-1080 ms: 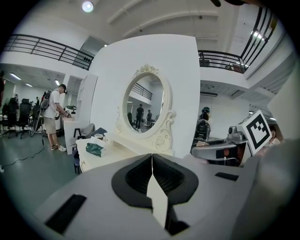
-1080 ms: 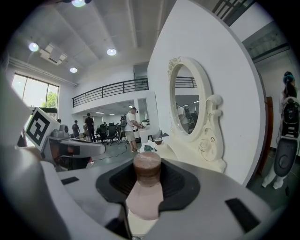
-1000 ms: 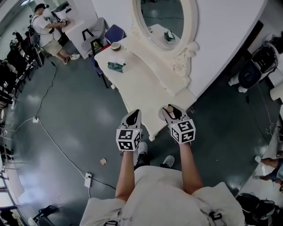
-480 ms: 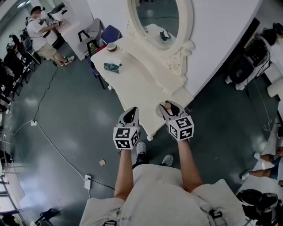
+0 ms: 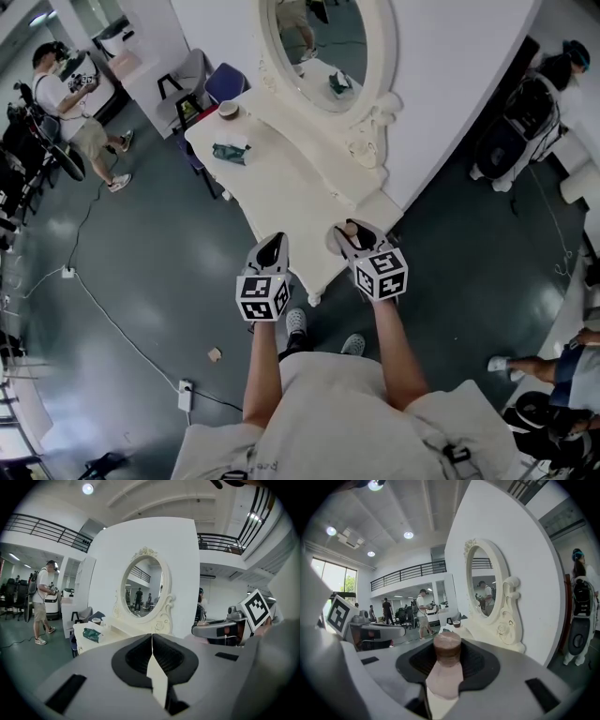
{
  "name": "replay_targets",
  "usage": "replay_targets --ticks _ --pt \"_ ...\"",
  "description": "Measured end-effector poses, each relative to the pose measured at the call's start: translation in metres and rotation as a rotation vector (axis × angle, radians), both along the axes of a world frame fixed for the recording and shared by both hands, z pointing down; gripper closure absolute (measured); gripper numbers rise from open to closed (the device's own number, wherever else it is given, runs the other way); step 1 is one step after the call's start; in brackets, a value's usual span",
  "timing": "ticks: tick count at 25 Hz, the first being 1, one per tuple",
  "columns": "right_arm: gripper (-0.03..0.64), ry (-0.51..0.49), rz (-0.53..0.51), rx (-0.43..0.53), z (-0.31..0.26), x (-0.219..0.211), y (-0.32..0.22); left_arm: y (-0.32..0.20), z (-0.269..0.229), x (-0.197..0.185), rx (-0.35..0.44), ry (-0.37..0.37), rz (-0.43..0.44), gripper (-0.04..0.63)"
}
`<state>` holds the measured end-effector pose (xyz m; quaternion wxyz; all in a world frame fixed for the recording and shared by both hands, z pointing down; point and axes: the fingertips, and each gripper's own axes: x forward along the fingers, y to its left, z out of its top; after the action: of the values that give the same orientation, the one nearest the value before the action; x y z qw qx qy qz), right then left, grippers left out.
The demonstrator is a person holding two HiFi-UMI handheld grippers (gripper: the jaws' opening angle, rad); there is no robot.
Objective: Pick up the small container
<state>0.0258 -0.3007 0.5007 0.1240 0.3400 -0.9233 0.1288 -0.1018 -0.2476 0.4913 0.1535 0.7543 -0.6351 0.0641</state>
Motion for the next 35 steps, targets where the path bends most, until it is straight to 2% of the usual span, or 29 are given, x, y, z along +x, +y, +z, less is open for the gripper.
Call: replay_targets --ticks 7,35 --pt "0.477 -0.02 -0.007 -0.005 -0.003 -0.005 0.0 0.001 0.002 -0.003 -0.002 0.001 -0.009 0.568" --pt "0.477 0.017 -0.047 0.009 0.005 -0.016 0.001 0.0 0.008 -0.007 -0.014 -0.012 -0.009 0.568"
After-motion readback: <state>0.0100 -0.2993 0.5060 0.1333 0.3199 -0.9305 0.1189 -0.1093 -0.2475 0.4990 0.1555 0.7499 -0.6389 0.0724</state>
